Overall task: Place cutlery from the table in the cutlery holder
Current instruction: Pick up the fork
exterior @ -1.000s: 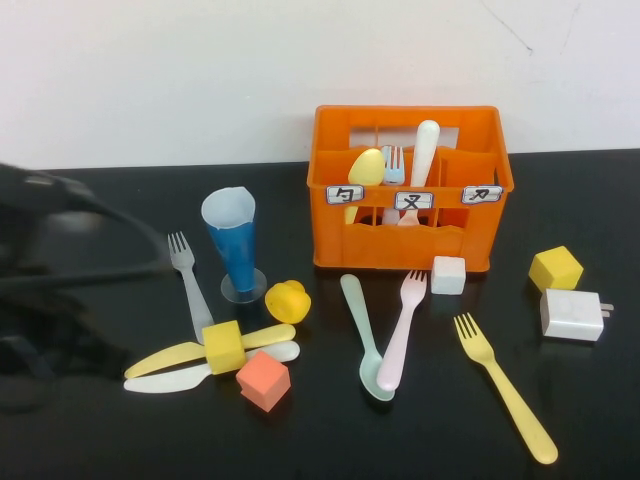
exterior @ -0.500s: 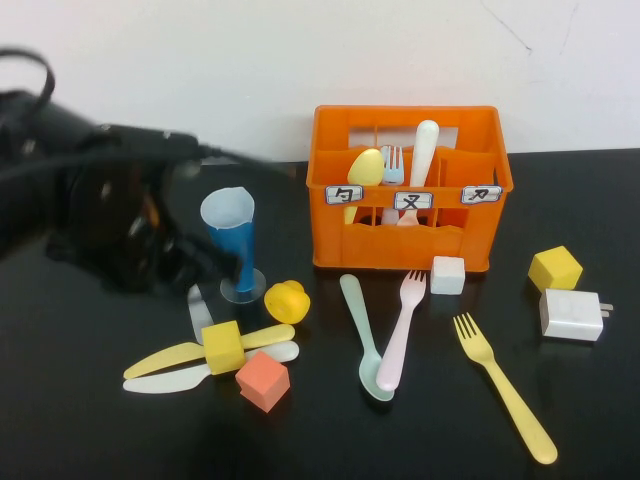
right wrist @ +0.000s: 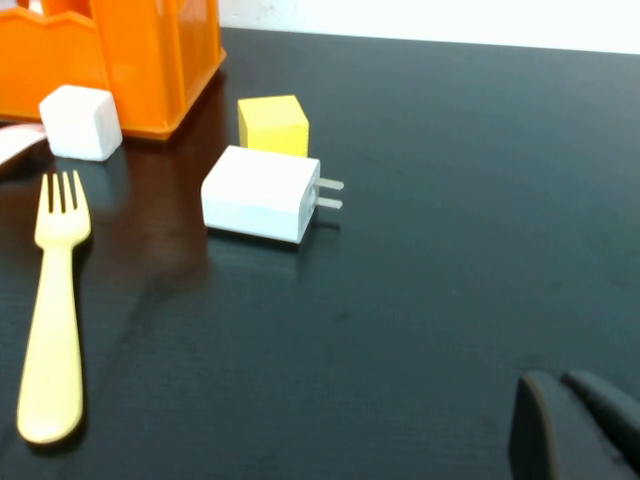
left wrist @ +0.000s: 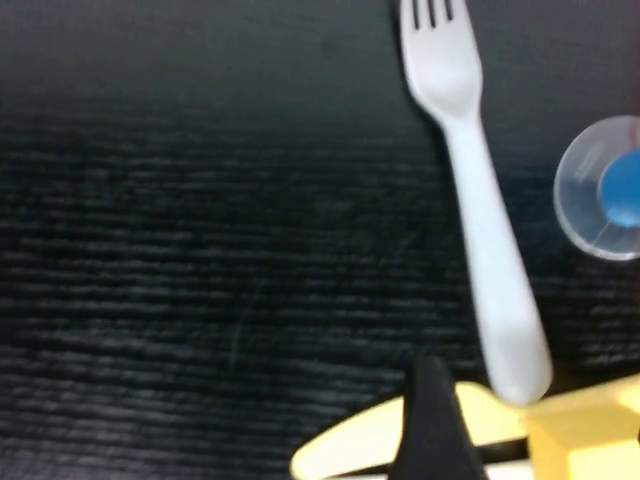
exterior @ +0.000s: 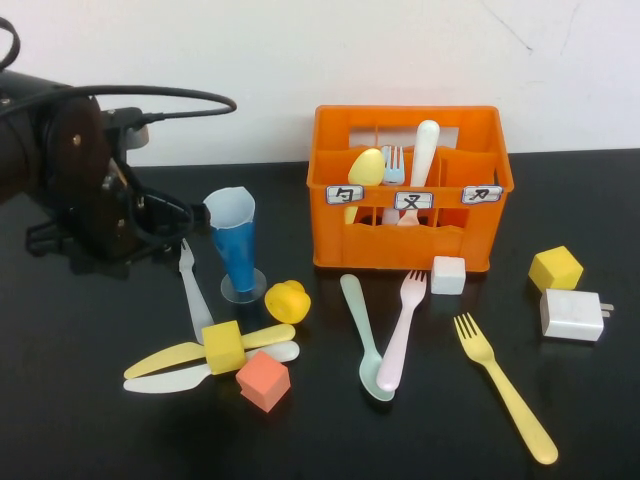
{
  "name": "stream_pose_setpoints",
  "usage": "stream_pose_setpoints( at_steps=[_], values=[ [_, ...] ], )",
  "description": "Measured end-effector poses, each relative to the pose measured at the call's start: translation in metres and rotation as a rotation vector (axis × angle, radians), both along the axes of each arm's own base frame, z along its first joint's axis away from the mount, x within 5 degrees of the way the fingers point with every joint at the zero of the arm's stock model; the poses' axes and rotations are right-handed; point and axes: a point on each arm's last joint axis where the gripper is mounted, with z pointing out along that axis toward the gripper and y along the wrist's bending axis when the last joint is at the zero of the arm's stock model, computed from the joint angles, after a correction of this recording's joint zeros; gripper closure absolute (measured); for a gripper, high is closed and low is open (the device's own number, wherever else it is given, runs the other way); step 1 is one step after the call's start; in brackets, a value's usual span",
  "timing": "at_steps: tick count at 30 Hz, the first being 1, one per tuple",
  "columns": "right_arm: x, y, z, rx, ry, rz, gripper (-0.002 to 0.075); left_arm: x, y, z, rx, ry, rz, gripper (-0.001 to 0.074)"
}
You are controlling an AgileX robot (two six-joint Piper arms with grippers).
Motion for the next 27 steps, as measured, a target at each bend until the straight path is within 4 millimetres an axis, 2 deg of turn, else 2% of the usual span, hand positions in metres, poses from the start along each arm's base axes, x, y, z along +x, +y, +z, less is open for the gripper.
stream_pose_setpoints(
  at_steps=[4, 10, 15, 21, 27],
  values=[
    [0.000, 0.000, 0.000, 0.000, 0.000, 0.000, 0.0729, 0.006, -0.002, -0.005, -0.011, -0.008, 0.016, 0.0347],
    [0.000, 0.000, 0.000, 0.000, 0.000, 0.000, 0.0729, 0.018, -0.005, -0.031, -0.039, 0.055, 0.085, 0.0347],
    [0.000, 0.000, 0.000, 0.000, 0.000, 0.000, 0.0729, 0.025, -0.007, -0.044, -0.075, 0.071, 0.113, 0.0346],
    [0.000, 0.000, 0.000, 0.000, 0.000, 0.000, 0.0729, 0.030, -0.004, -0.046, -0.088, 0.055, 0.126, 0.0346],
    [0.000, 0.000, 0.000, 0.000, 0.000, 0.000, 0.0729, 0.026, 0.013, -0.049, -0.037, 0.135, 0.066, 0.0357]
  ],
)
